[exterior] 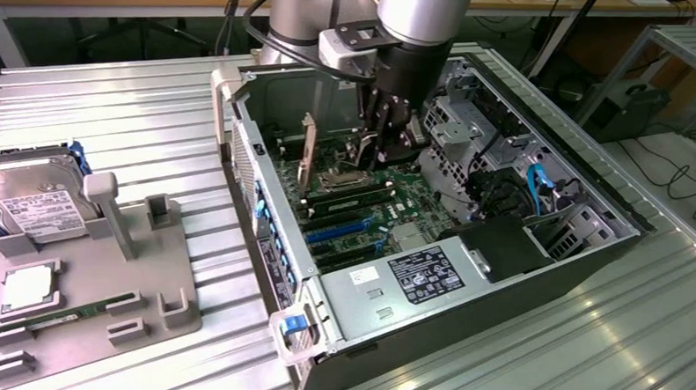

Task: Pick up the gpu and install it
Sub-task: 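Insert the gpu into the slot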

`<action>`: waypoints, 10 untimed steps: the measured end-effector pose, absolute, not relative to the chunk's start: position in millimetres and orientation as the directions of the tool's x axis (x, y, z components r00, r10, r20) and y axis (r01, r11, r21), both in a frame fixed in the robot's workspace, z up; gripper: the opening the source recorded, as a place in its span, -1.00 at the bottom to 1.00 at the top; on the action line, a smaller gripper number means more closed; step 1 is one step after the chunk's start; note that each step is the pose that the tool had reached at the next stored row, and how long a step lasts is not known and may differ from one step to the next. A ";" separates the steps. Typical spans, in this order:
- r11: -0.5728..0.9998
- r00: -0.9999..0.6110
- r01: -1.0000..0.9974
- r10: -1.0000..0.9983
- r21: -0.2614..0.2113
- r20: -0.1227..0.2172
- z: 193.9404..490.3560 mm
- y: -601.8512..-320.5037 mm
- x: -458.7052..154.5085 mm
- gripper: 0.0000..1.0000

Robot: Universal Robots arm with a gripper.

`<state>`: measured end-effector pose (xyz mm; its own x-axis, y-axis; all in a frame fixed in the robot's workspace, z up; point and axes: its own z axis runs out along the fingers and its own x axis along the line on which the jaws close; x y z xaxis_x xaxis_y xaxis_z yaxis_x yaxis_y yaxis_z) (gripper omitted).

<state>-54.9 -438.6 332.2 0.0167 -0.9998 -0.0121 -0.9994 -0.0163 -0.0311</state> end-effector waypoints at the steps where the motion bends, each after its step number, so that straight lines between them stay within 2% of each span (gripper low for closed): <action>1: -0.016 0.017 -0.999 -1.000 -0.032 -0.012 330.4 -438.6 -55.1 -0.44; 10: 0.009 -0.009 -1.000 -1.000 -0.025 -0.009 316.9 -439.8 -57.5 -0.44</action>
